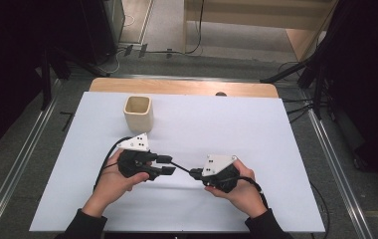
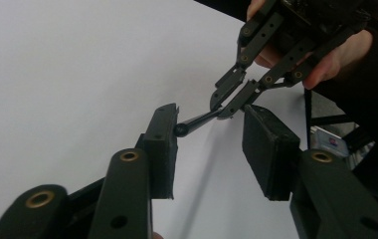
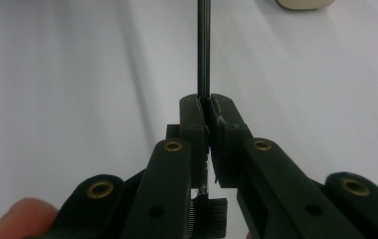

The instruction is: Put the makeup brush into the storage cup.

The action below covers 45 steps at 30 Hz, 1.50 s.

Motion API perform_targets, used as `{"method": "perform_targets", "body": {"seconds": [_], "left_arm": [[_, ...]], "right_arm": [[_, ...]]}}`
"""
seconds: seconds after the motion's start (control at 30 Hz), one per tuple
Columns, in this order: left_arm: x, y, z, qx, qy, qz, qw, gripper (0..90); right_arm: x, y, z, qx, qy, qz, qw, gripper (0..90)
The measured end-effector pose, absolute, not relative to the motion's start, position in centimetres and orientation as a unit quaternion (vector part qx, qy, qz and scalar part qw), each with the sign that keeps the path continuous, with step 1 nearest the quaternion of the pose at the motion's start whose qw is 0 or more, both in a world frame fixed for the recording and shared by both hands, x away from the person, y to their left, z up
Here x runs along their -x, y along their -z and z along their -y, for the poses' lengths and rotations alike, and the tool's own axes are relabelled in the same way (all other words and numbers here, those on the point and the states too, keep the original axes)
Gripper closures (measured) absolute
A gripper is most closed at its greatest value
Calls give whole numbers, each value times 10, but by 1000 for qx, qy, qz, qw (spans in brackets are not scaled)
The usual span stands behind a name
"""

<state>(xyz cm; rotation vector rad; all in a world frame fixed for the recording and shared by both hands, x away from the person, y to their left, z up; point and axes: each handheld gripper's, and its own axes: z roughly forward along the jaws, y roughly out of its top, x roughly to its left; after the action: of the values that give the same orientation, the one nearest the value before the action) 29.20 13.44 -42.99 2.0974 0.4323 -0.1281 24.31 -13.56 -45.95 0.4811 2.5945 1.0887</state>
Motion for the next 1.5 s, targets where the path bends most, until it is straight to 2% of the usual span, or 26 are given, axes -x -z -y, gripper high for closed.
{"method": "perform_targets", "body": {"seconds": [0.5, 0.9, 0.97, 1.0, 1.1, 1.13, 1.27, 1.33, 1.47, 1.5], "left_arm": [[-296, 432, -134, -867, 66, -191, 456, 708], [-297, 432, -135, -866, 101, -178, 456, 854], [-297, 432, -135, -865, 101, -178, 457, 857], [-296, 431, -135, -864, 96, -178, 460, 858], [-296, 429, -138, -861, 83, -183, 467, 858], [-296, 428, -139, -861, 75, -184, 468, 859], [-296, 427, -141, -853, 53, -195, 481, 859], [-295, 425, -143, -846, 25, -202, 493, 859], [-292, 423, -145, -833, -9, -211, 512, 859], [-292, 423, -145, -833, -9, -211, 512, 859]], "right_arm": [[-240, 460, 132, -143, -365, -908, 145, 870], [-241, 462, 133, -129, -360, -911, 156, 866], [-242, 463, 132, -131, -365, -910, 149, 857], [-242, 463, 133, -134, -370, -908, 145, 829], [-245, 463, 136, -158, -384, -899, 142, 670], [-245, 462, 137, -165, -388, -895, 144, 650], [-249, 460, 142, -216, -410, -872, 155, 424], [-251, 459, 144, -250, -423, -855, 163, 323], [-251, 458, 145, -312, -439, -825, 170, 148], [-250, 458, 145, -328, -439, -818, 176, 130]]}}
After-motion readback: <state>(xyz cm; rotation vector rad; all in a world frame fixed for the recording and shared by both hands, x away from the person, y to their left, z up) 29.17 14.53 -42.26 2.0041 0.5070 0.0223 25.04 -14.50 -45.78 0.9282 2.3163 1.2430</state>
